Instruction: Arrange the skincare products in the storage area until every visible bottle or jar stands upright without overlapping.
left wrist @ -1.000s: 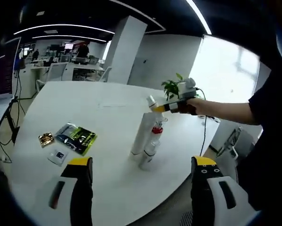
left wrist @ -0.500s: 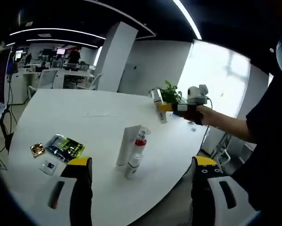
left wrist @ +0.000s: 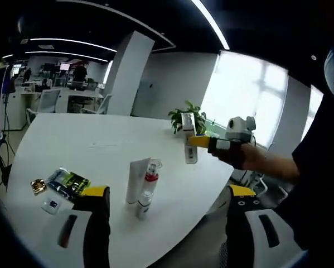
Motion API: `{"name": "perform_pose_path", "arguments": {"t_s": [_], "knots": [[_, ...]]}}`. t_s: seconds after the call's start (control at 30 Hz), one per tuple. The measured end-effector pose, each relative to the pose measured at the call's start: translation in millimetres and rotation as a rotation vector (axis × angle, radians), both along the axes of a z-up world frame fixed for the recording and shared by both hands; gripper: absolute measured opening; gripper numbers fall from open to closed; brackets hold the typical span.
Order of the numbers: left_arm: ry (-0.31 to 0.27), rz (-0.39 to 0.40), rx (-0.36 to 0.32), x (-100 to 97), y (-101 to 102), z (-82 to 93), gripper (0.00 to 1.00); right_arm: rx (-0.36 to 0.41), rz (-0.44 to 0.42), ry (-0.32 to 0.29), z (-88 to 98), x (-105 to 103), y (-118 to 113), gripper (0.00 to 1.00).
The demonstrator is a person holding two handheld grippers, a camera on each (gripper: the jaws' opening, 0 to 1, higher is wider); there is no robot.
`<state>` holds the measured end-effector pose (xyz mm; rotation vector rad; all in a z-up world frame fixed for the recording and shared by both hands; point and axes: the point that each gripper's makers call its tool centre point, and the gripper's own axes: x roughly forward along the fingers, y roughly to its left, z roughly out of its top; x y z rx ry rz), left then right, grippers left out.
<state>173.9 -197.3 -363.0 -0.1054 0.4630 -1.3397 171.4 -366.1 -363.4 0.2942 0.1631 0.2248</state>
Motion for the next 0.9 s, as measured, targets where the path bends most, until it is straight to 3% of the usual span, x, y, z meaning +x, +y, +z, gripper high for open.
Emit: {"name": "perform_pose_path", "arguments": {"t_s": [0.23,0.4,0.63,0.9], "knots": [[-0.008,-0.010,-0.037,-6.9,-8,10.5,0.74,0.027,0.033,-0.041,4.0,-7,41,0.11],[-0.009,-0.004,-0.072,-8.1,-13,21.0,0.68,-0.010,0.085,-0.038,2.6,-10,71,0.11],[0.003,-0.007,-0.107,-12.0,-21,29.0,0.63,-0.157,0.168,-0.061,7.2,-17,117,0.11],[0.046,0.040,-0.125,-11.9,-28,26.8,0.49,-0.251,0.231,-0.085,10.2,-20,146,0.12]]}}
